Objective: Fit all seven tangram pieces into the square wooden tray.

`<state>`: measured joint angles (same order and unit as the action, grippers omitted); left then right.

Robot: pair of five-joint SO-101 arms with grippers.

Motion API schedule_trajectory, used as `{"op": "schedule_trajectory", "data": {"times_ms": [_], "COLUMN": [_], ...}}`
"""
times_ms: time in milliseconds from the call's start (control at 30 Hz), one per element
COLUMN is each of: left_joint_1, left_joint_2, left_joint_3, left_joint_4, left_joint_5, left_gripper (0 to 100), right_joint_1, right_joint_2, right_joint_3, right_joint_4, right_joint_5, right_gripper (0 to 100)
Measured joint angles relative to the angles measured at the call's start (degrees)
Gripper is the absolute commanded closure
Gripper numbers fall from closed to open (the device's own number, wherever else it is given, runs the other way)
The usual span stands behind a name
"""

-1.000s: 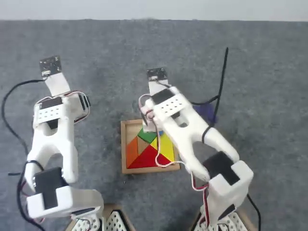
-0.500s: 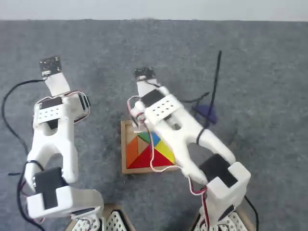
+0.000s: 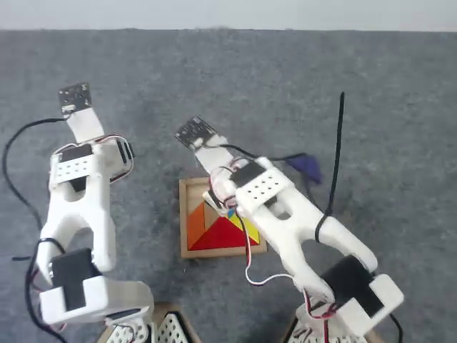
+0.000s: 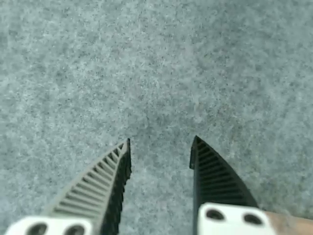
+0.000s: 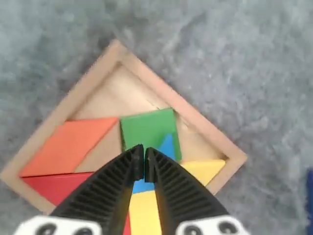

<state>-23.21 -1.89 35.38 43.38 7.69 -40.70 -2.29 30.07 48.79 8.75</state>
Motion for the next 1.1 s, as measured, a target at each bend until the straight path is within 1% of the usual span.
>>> {"op": "schedule_trajectory", "data": {"times_ms": [167,600,1000,1100], "left_joint_1": [0.00,0.00,0.00,0.00], "left_joint_2": [0.00,0.00,0.00,0.00], "left_joint_3": [0.00,0.00,0.00,0.00], "left_joint_4": [0.00,0.00,0.00,0.00], "left_joint_5": [0.00,0.00,0.00,0.00], "left_gripper": [82,82,82,82], "right_joint_1": [-0.09,-0.09,5.71,6.07], "right_joint_2": [0.09,8.70,8.79,8.79], "right_joint_3": [0.53,-2.99,-4.66,-4.75], "right_joint_4": [-1.76,-2.55,-2.90,-2.90], "right_joint_5": [0.26,0.26,0.26,0.26], "right_gripper": [99.2,99.1,99.1,99.1]}}
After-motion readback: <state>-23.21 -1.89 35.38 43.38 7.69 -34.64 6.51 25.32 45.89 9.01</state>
